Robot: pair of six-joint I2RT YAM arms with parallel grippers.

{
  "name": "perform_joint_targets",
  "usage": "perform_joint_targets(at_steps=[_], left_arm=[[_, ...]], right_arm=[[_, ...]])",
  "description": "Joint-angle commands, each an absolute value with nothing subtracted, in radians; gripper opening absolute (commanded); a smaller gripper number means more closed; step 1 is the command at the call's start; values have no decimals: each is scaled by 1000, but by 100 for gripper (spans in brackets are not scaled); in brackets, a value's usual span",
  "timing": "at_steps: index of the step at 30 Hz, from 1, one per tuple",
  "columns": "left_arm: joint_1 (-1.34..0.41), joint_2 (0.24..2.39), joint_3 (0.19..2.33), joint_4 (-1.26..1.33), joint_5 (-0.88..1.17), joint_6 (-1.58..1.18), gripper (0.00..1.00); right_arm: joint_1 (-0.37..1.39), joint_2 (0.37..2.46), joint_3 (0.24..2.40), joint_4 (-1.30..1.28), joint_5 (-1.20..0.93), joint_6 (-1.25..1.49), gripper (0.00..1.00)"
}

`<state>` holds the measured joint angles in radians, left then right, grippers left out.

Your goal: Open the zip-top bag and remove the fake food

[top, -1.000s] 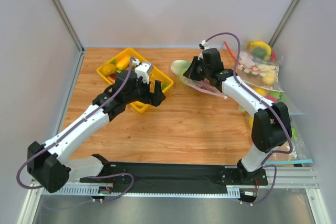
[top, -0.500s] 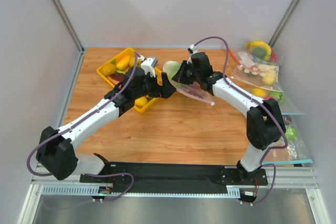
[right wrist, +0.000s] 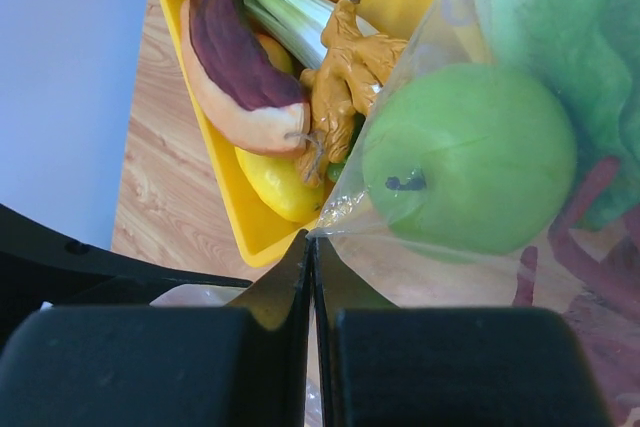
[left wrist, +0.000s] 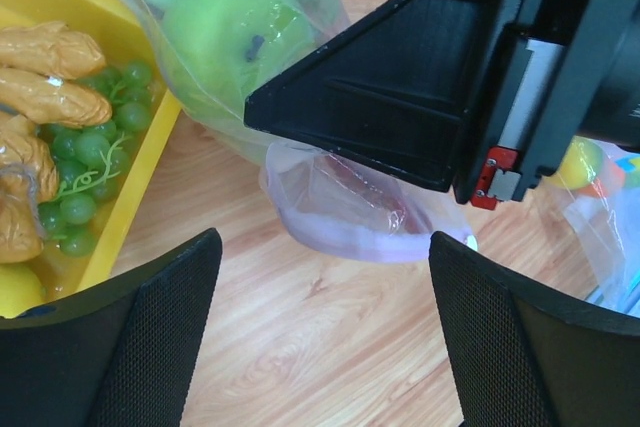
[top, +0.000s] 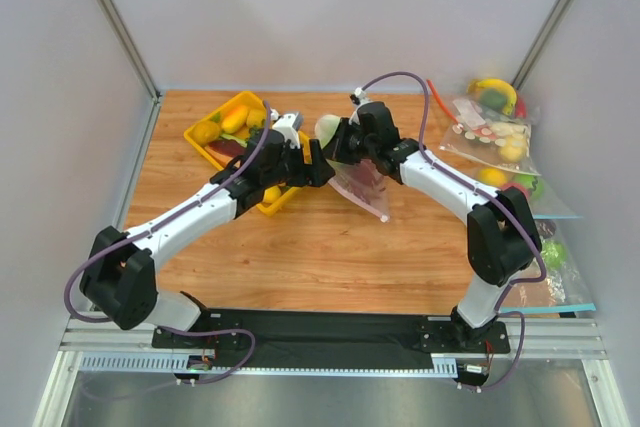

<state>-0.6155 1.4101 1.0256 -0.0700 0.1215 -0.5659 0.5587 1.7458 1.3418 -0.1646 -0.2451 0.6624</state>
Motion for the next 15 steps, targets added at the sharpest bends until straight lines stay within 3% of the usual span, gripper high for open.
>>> perform_joint_targets(at_steps=[1,5,11,12,14,15], left_arm=[[-618,1425,1061,-41,112,-583,88],[-618,1448,1071,-52,107,-584,74],[-618,1480,1086,-69,103,-584,26],[-618,1483,1089,-68,107,-589,11],[-618,1486,1092,-60,120,-591,0],[-618,1486,1097,-55,123,-586,0]], right_arm=[[574,1738,1359,-83,-304,698,0],[584,1733,1358,-80,-311,701,0],[586,1712,1348,-83,-301,687,0],[587,1707,1347,-87,-289,680,0],[586,1692,1347,-115,-249,646,0],[586,1675,1348,-139,-230,612,1]])
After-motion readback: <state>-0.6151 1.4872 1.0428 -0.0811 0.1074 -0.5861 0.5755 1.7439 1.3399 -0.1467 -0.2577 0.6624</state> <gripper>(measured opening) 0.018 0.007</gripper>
